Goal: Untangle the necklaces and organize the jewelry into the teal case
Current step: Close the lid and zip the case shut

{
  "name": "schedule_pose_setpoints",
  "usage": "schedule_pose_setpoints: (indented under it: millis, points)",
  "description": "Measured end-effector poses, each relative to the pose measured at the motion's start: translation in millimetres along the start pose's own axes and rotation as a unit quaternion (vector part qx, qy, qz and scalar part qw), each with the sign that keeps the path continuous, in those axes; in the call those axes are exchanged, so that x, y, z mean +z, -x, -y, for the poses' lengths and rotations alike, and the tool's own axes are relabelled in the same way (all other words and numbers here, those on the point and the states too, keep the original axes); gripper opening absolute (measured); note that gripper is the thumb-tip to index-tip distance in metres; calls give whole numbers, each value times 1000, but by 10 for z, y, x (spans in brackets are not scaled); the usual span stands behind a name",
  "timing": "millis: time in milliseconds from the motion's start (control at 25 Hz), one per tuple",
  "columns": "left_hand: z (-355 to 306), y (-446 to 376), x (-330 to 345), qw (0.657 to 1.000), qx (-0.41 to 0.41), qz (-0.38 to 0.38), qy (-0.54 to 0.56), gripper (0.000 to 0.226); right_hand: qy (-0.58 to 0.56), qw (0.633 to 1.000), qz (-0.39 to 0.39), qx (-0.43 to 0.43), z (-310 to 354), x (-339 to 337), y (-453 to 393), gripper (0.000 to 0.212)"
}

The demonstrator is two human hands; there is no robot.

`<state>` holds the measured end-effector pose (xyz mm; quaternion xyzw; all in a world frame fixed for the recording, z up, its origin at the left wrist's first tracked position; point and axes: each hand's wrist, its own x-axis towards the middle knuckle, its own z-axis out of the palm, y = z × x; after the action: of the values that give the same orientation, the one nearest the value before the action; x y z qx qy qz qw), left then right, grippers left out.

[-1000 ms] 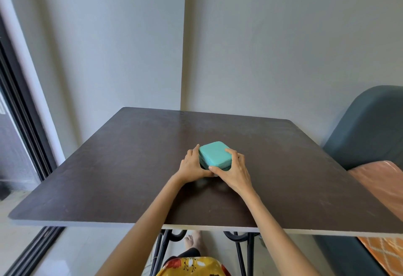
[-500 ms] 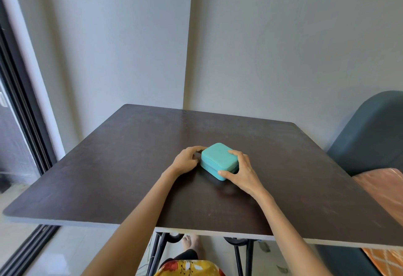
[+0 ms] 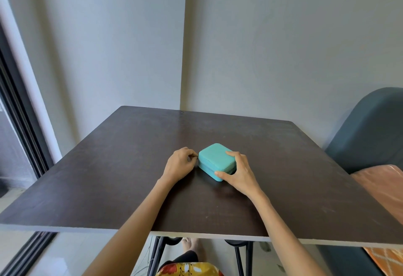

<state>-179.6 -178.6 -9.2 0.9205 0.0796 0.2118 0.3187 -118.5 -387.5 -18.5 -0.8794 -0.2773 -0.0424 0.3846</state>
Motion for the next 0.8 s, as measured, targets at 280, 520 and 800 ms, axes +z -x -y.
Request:
schedule_pose_setpoints:
  millis: [280,520,800]
  points:
    - [-114,352,4,993,83,17,-78,12,31,999,-26,8,66,52,22,78]
    - [-243,431,91,992,98,7,-80,14,75,996,-40,13,141,113,33,81]
    - [-261,437,67,992,85,2,-90,18,110,993,-41,26,220,155,82,76]
